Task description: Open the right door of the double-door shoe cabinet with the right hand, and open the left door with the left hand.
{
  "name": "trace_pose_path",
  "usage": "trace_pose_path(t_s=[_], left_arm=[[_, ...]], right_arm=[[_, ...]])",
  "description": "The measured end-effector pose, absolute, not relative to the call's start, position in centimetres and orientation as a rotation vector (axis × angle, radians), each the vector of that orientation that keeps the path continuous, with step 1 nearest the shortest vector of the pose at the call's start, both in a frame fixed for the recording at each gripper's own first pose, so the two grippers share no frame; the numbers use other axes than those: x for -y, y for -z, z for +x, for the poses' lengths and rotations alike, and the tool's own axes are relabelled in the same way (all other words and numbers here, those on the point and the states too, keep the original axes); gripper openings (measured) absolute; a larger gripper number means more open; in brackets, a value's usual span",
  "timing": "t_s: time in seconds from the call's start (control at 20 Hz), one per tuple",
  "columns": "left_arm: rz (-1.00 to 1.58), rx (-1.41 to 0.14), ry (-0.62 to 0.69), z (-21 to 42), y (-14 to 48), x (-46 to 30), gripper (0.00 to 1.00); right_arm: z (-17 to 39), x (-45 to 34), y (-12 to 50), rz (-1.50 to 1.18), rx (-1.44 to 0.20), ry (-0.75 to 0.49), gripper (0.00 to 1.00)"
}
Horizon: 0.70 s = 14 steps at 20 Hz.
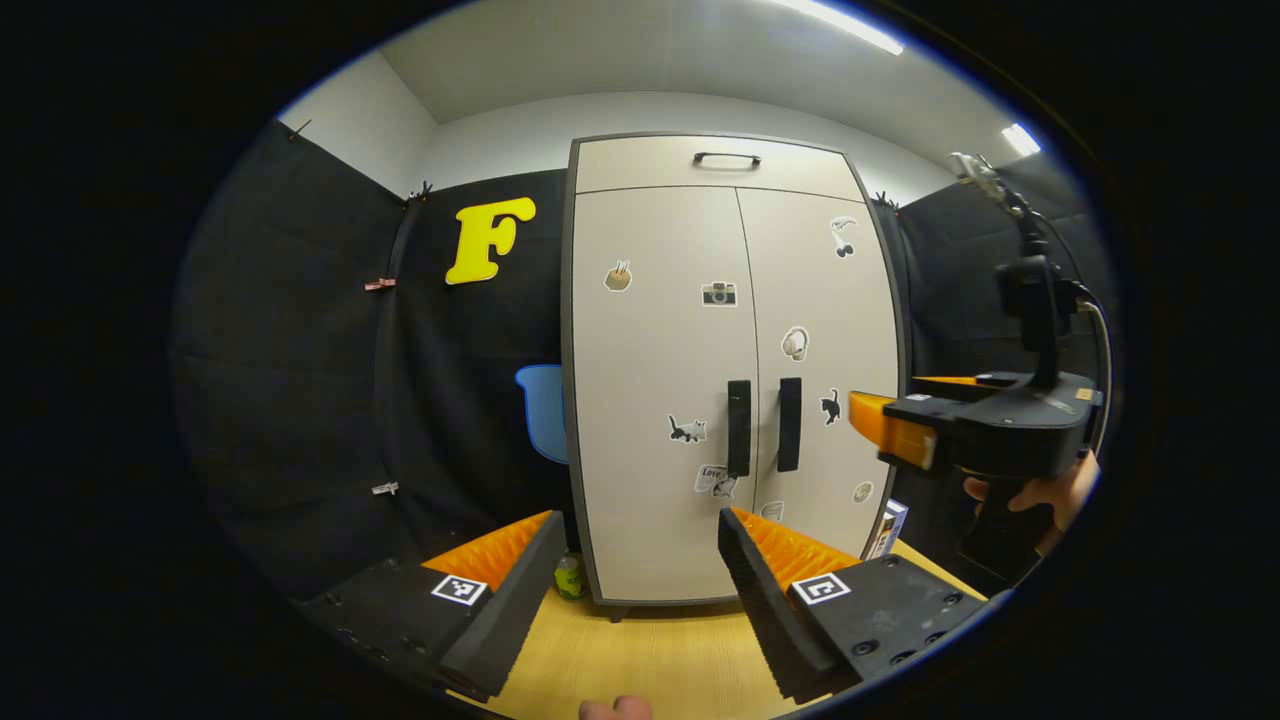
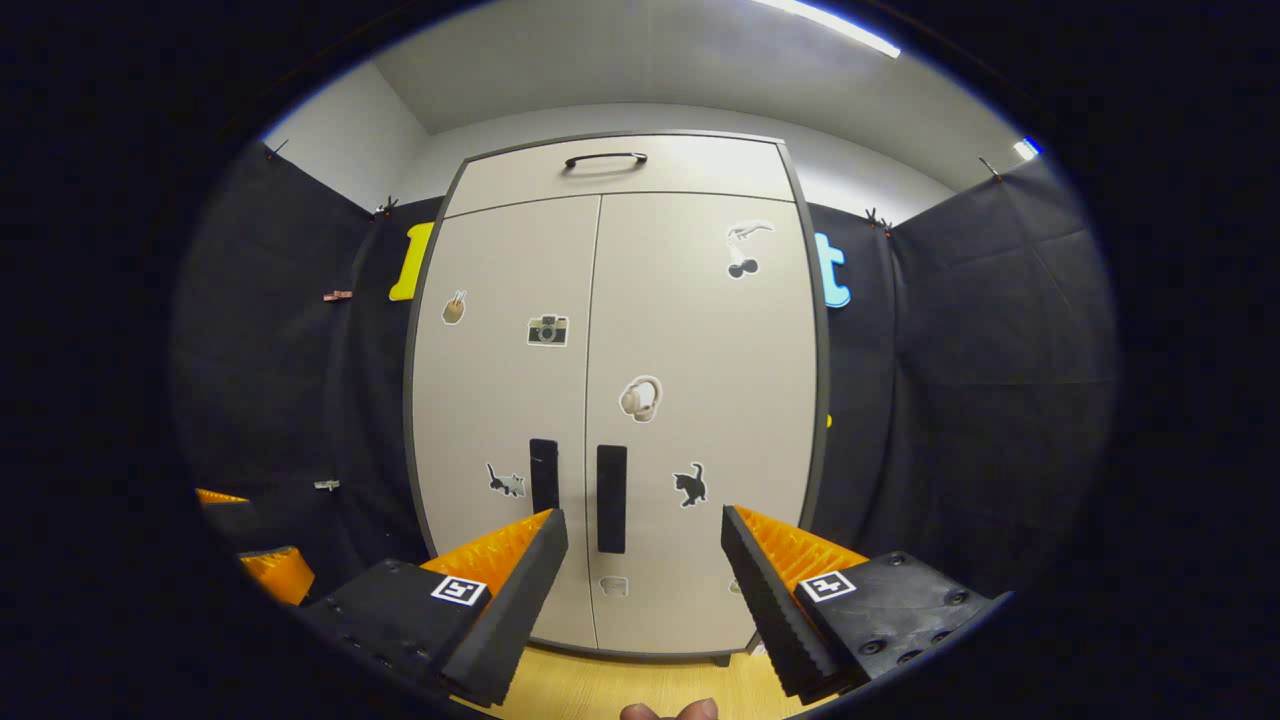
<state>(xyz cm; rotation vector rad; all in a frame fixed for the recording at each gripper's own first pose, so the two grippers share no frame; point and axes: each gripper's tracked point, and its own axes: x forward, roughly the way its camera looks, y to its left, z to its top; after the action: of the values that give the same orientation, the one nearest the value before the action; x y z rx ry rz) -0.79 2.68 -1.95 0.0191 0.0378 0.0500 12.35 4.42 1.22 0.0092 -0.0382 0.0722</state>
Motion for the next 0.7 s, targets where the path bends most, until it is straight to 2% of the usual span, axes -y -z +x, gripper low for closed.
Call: trace_pose_path(t_s=[0.35, 0.6, 0.7], left_arm=[[0.008, -0.062, -0.070, 0.0, 3.3, -4.2, 0.95], [0.008, -0.077, -0.104, 0.8, 3.9, -6.2, 0.95], [-0.003, -0.077, -0.109, 1.1, 3.9, -6.6, 0.95]], right_arm=[[21.5, -6.5, 1.8, 0.051, 0.000, -0.064, 0.97], [25.8, -7.1, 3.9, 0.022, -0.018, -0.047, 0.98], [26.8, -7.6, 4.4, 0.021, -0.019, -0.056, 0.93]])
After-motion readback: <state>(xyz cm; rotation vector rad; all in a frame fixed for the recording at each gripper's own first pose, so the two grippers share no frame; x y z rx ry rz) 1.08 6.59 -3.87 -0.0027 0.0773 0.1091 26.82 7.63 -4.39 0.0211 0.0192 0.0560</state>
